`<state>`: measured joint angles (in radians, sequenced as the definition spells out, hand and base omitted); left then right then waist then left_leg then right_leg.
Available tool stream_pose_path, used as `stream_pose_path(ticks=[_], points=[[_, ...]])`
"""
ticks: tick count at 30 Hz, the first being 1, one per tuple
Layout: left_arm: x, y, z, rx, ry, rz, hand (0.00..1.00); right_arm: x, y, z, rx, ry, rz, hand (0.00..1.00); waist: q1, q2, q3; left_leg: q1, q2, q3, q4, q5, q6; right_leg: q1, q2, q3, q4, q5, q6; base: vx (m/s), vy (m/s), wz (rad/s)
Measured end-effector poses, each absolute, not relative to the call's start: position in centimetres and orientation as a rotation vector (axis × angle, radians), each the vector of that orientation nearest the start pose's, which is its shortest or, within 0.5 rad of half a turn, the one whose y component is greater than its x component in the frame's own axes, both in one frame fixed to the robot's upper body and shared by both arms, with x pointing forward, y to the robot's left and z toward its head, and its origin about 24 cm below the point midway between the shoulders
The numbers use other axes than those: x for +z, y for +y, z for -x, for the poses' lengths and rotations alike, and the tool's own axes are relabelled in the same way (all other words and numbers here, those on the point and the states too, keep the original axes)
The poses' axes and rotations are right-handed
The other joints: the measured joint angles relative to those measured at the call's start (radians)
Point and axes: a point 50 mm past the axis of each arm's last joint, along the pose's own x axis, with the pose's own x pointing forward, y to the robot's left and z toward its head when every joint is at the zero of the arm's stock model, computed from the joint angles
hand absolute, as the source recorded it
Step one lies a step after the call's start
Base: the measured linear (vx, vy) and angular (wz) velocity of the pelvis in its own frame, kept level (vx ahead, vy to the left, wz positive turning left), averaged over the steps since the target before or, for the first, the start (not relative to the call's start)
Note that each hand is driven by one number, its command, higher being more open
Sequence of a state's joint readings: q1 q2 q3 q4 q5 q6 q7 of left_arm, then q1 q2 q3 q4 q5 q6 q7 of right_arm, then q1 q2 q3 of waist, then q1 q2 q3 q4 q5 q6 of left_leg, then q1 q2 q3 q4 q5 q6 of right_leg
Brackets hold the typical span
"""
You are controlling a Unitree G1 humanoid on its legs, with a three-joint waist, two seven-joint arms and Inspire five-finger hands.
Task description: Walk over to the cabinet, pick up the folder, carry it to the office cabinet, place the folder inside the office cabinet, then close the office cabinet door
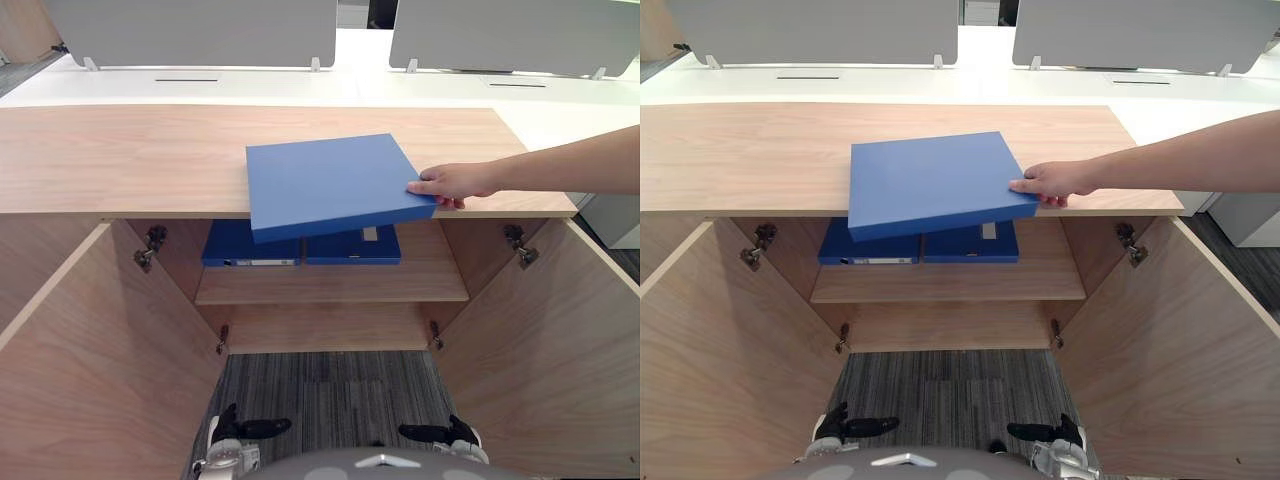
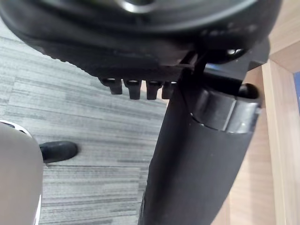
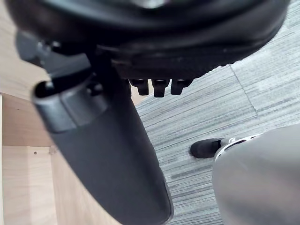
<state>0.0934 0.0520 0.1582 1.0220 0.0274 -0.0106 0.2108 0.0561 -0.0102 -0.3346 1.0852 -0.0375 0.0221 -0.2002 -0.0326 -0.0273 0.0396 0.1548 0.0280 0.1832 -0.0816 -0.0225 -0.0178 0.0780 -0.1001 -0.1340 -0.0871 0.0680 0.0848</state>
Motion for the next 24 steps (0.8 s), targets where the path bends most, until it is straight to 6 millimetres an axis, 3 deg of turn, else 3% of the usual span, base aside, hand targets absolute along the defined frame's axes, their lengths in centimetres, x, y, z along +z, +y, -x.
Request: stream_pose_path(ticks=[4,5,6,11,13,15,17,24], points=[[-14.0,20.8,-11.4,0.422,0.927,-0.044,1.0,-16.4,-20.1,-8.5,-0.486,1.167,-0.024,1.0,0.001,0.005,0.003,-0.001,0.001,-0.002,0.006,-0.004,0.001,0.003,0.0,-0.003,0.002,-0.004,-0.002,0.0,0.0,0.0],[-12.5,21.5,-12.2,0.469,0.805,0.136,1.0,-16.4,-20.2,-8.6,-0.487,1.162,-0.023,1.0,0.002,0.005,0.003,-0.002,0.002,-0.005,0.007,-0.006,0.001,0.003,0.0,-0.006,0.004,-0.008,-0.002,-0.01,-0.031,0.09],[-11.1,22.2,-12.9,0.468,0.714,0.103,1.0,-16.4,-20.4,-8.5,-0.49,1.161,-0.02,1.0,0.002,0.005,0.003,-0.003,0.002,-0.011,0.009,-0.009,0.0,0.004,0.0,-0.012,0.009,-0.013,-0.001,0.0,-0.032,0.11],[-8.6,25.1,-15.6,0.56,0.581,-0.07,1.0,-16.3,-20.8,-8.2,-0.483,1.164,0.007,1.0,0.005,0.014,0.004,-0.003,0.005,-0.024,0.02,-0.018,-0.001,0.01,0.0,-0.024,0.02,-0.027,-0.002,0.01,-0.023,0.09],[-6.4,25.6,-16.2,0.577,0.481,-0.102,1.0,-16.3,-20.8,-8.4,-0.465,1.158,0.023,1.0,0.007,0.012,0.004,-0.006,0.006,-0.03,0.02,-0.019,0.0,0.011,0.0,-0.031,0.026,-0.032,-0.005,0.02,-0.028,0.07],[-2.0,24.6,-16.1,0.532,0.265,-0.14,1.0,-16.3,-21.1,-8.1,-0.473,1.16,0.028,1.0,0.012,0.01,0.004,-0.006,0.004,-0.036,0.021,-0.023,0.005,0.011,-0.002,-0.033,0.032,-0.04,-0.001,0.04,-0.017,0.07],[-0.1,23.7,-15.9,0.516,0.155,-0.146,1.0,-16.3,-21.4,-7.5,-0.475,1.172,0.032,1.0,0.029,0.016,0.003,-0.004,0.002,-0.038,0.024,-0.027,0.01,0.014,-0.004,-0.034,0.033,-0.04,-0.001,0.04,-0.002,0.05],[0.6,23.5,-15.6,0.511,0.121,-0.172,1.0,-16.3,-21.5,-7.4,-0.455,1.172,0.024,1.0,0.032,0.025,0.003,0.007,0.008,-0.058,0.072,-0.051,0.007,0.044,-0.006,-0.047,0.062,-0.058,-0.014,-0.03,-0.016,0.07]])
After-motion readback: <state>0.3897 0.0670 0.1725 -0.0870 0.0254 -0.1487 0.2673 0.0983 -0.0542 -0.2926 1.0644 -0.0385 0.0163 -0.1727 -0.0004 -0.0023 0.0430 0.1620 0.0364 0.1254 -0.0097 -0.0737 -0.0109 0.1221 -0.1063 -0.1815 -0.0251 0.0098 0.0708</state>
